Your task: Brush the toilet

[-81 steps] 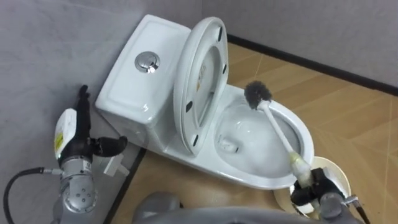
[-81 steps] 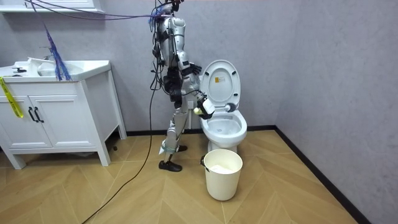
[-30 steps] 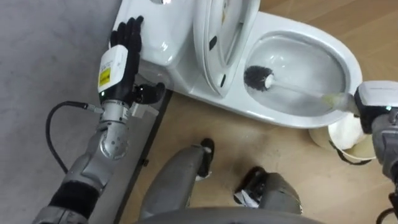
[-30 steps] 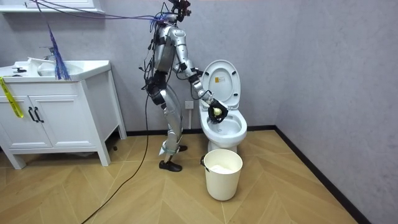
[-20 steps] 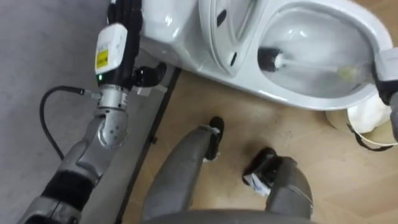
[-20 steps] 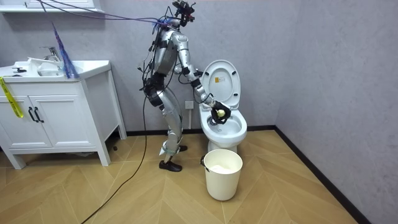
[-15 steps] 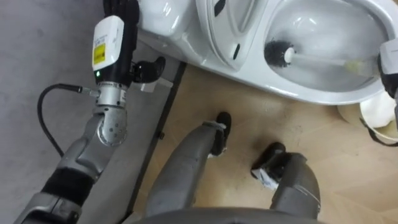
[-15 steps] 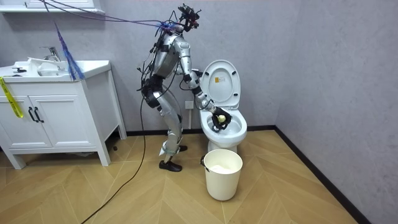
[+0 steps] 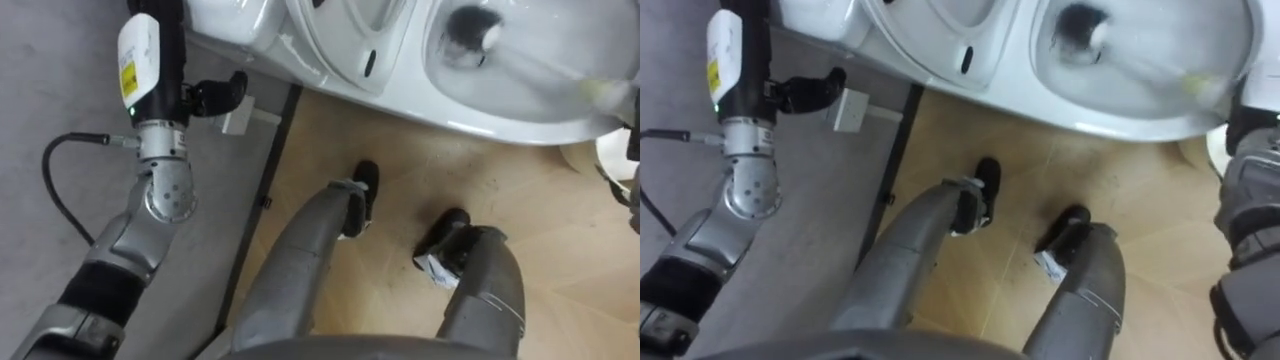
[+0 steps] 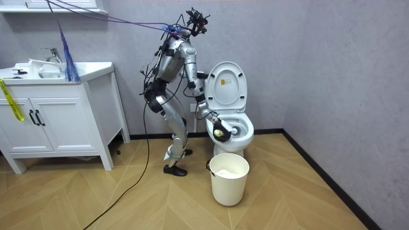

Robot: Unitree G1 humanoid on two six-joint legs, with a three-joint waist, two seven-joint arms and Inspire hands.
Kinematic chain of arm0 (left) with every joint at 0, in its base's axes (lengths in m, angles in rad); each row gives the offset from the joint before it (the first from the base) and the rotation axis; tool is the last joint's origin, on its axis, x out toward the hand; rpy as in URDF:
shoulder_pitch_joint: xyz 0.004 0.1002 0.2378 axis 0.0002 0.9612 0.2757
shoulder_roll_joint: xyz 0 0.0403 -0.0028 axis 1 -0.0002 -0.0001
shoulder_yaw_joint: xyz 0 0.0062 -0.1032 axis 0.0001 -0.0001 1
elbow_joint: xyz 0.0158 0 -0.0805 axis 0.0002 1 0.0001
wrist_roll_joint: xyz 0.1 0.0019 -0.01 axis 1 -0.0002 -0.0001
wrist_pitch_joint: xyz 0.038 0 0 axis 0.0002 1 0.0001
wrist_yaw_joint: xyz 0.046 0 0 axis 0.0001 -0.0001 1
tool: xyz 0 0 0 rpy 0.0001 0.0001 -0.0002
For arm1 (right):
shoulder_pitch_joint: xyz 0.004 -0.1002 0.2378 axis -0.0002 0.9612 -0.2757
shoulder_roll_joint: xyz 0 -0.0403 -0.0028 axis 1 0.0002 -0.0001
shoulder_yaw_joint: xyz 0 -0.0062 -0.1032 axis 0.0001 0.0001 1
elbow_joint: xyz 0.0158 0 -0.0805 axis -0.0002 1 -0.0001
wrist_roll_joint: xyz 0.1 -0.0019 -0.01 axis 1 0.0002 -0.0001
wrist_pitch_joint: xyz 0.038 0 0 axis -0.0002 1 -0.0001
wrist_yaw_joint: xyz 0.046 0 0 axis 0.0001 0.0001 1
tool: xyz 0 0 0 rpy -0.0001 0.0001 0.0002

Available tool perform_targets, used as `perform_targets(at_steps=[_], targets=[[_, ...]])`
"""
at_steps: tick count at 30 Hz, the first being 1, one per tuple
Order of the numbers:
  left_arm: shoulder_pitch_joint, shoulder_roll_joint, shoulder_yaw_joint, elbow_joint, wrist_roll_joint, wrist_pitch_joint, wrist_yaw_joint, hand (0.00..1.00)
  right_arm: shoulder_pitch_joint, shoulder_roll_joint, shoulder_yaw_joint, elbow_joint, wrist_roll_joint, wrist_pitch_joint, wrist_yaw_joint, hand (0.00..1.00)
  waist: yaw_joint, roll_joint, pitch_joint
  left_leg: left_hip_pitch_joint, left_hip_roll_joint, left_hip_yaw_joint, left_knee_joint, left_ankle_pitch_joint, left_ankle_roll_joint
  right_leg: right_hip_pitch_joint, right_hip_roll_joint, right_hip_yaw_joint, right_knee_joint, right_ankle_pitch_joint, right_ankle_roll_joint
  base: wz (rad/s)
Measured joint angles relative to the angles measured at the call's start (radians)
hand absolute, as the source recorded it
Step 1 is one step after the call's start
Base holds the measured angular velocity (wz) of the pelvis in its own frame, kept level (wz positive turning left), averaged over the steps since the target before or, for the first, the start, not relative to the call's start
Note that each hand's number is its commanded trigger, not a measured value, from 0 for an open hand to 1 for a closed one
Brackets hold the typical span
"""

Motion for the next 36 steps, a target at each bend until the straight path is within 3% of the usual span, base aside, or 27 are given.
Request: perform_targets(at_steps=[2, 4, 9, 13, 16, 19, 23, 27, 29, 36], targets=[[0.001, 0.0, 0.004, 0.0, 0.014, 0.02, 0.012, 0.0, 0.0, 0.027, -0.023, 0.029, 0.048, -0.021, 0.002, 1.0, -0.022, 0.0, 0.0002, -0.001, -0.007, 0.0, 0.001, 0.003, 0.002, -0.001, -0.011, -0.002, 0.011, -0.005, 0.0, 0.1], [-0.003, -0.002, 0.004, 0.003, 0.02, 0.036, 0.024, 0.0, 0.0, 0.027, -0.025, 0.037, 0.035, -0.027, 0.002, 1.0, -0.032, 0.0, 0.0003, -0.002, -0.007, 0.0, 0.003, 0.004, 0.003, -0.003, -0.012, -0.001, 0.015, -0.005, 0.0, 0.04], [-0.006, -0.001, -0.002, 0.003, 0.02, 0.066, 0.06, 0.0, -0.014, 0.018, -0.039, 0.038, -0.167, -0.015, -0.026, 1.0, -0.053, -0.003, 0.001, -0.015, -0.009, 0.009, 0.016, 0.007, 0.006, -0.022, -0.023, 0.006, 0.037, -0.006, -0.004, -0.01], [-0.007, -0.001, -0.01, 0.004, 0.021, 0.083, 0.068, 0.0, -0.01, 0.018, 0.031, 0.025, -0.346, 0.015, -0.052, 1.0, -0.047, 0.001, -0.0011, -0.014, -0.001, 0.01, 0.031, 0.002, 0.007, -0.022, -0.012, 0.014, 0.039, -0.005, -0.004, -0.08], [-0.007, -0.006, -0.025, 0.007, 0.021, 0.101, 0.07, 0.0, 0.001, 0.019, 0.1, 0.001, -0.519, 0.032, -0.074, 1.0, -0.034, 0.017, -0.0085, -0.007, -0.001, 0.008, 0.029, 0.001, 0.007, -0.017, -0.008, 0.016, 0.036, -0.005, -0.003, -0.03], [-0.016, -0.028, -0.031, 0.029, 0.02, 0.102, 0.07, 0.0, 0.011, 0.028, 0.108, -0.021, -0.61, 0.083, -0.08, 1.0, -0.015, 0.034, -0.0048, 0.006, 0.018, 0.009, 0.023, -0.001, 0.005, 0.007, 0.022, 0.012, 0.006, 0.001, 0.0, -0.1], [-0.004, -0.03, -0.04, 0.048, 0.0, 0.103, 0.085, 0.0, 0.045, 0.056, 0.114, -0.055, -0.617, 0.119, -0.083, 1.0, -0.013, 0.044, -0.0047, 0.041, 0.029, 0.011, -0.008, -0.002, -0.003, 0.043, 0.043, 0.01, -0.037, 0.011, -0.001, -0.11], [0.015, -0.032, -0.041, 0.045, -0.031, 0.097, 0.115, 0.0, 0.087, 0.068, 0.114, -0.088, -0.614, 0.125, -0.085, 1.0, -0.025, 0.047, -0.0062, 0.048, 0.031, 0.011, -0.014, -0.005, -0.008, 0.057, 0.052, -0.001, -0.05, 0.008, -0.005, 0.03], [0.016, -0.03, -0.039, 0.043, -0.05, 0.08, 0.117, 0.0, 0.104, 0.061, 0.114, -0.115, -0.614, 0.126, -0.077, 1.0, -0.026, 0.048, -0.0065, 0.045, 0.037, 0.014, -0.003, -0.005, -0.008, 0.06, 0.052, -0.004, -0.05, 0.004, -0.008, 0.06], [0.005, -0.001, -0.048, 0.046, -0.06, 0.078, 0.1, 0.0, 0.082, 0.035, 0.13, -0.14, -0.597, 0.126, -0.001, 1.0, -0.014, 0.047, -0.006, 0.042, 0.047, 0.013, 0.017, -0.008, -0.011, 0.068, 0.054, -0.012, -0.047, 0.0, -0.011, 0.0]])
